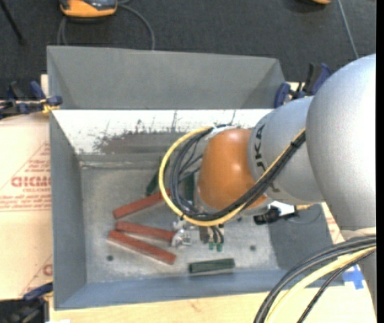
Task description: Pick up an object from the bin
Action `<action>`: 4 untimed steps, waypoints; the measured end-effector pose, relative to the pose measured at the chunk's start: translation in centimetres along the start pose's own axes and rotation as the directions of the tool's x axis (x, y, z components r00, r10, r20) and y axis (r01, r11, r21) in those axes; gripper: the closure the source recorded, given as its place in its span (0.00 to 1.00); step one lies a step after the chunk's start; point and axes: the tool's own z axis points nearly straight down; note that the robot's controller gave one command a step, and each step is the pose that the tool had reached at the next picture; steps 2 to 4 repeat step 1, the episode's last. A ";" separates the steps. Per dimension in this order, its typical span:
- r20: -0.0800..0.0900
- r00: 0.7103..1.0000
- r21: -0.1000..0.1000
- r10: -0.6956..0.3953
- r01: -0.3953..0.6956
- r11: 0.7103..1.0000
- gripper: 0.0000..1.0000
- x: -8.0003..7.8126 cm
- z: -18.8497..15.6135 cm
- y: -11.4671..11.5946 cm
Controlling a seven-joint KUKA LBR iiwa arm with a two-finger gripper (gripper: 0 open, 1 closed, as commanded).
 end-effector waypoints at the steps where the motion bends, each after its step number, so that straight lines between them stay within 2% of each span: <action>1: 0.000 1.000 0.000 -0.001 0.001 1.000 1.00 0.0 0.0 0.0; 4: 0.000 1.000 0.000 -0.001 0.001 1.000 1.00 0.0 0.0 0.0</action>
Offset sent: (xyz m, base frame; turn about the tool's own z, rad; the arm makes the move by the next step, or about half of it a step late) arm 0.0000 0.0000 0.0000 0.0000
